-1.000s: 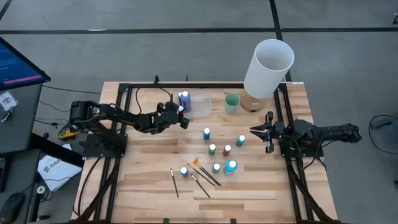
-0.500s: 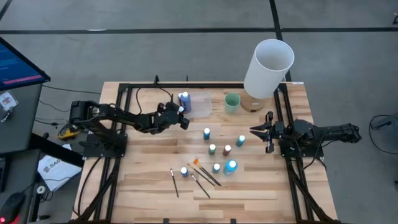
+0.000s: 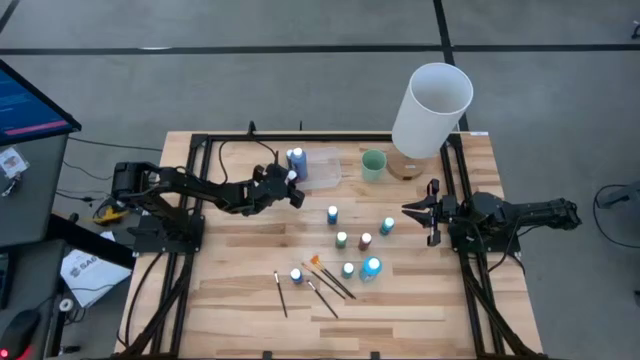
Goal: Pick & Place Paint Supplies
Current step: Put the small left red paint bottle into the transparent bin, then put the small bottom blue paint bottle into the transparent bin
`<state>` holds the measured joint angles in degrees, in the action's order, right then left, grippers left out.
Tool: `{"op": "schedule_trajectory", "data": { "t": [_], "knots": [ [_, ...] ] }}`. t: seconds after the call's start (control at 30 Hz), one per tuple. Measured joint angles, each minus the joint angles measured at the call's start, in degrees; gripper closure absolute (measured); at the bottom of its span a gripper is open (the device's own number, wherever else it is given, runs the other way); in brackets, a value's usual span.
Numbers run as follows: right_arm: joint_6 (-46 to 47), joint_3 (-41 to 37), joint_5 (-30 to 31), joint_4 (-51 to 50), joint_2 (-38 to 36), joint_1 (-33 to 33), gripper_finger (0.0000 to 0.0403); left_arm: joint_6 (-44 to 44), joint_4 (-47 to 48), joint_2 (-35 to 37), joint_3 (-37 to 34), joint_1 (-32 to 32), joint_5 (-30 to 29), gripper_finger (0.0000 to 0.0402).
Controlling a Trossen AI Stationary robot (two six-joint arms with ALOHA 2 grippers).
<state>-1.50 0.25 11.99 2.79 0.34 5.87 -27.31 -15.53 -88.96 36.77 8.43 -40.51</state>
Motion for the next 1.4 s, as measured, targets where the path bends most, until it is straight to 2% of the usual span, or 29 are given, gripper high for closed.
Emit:
{"op": "schedule_trajectory", "data": {
  "t": [0.2,0.47,0.77,0.9,1.13,1.2,1.3,1.4],
  "knots": [
    [0.0,0.0,0.0,0.0,0.0,0.0,0.0349,0.0,0.0,0.0,0.0,0.0,0.0,0.0223],
    [0.0,0.0,0.0,0.0,0.0,0.0,0.0349,0.3,0.2,1.8,0.0,-0.4,0.0,0.0217],
    [0.0,0.0,0.0,0.0,0.0,0.0,0.0349,3.6,-0.1,11.9,0.1,-4.4,0.4,0.0219],
    [0.0,0.0,0.0,0.0,0.0,0.0,0.0349,7.5,0.1,16.5,0.1,-6.7,0.4,0.0251],
    [0.0,0.0,0.0,0.0,0.0,0.0,0.0349,13.9,-0.3,21.6,0.1,-10.4,0.5,0.0380],
    [0.0,0.0,0.0,0.0,0.0,0.0,0.0349,15.8,-0.1,22.2,0.0,-10.4,0.8,0.0393],
    [0.0,0.0,0.0,0.0,0.0,0.0,0.0349,16.1,-0.2,22.2,0.0,-9.2,5.2,0.0399],
    [0.0,0.0,0.0,0.0,0.0,0.0,0.0349,15.6,-0.9,21.1,0.0,-8.6,13.8,0.0401]
  ]
}}
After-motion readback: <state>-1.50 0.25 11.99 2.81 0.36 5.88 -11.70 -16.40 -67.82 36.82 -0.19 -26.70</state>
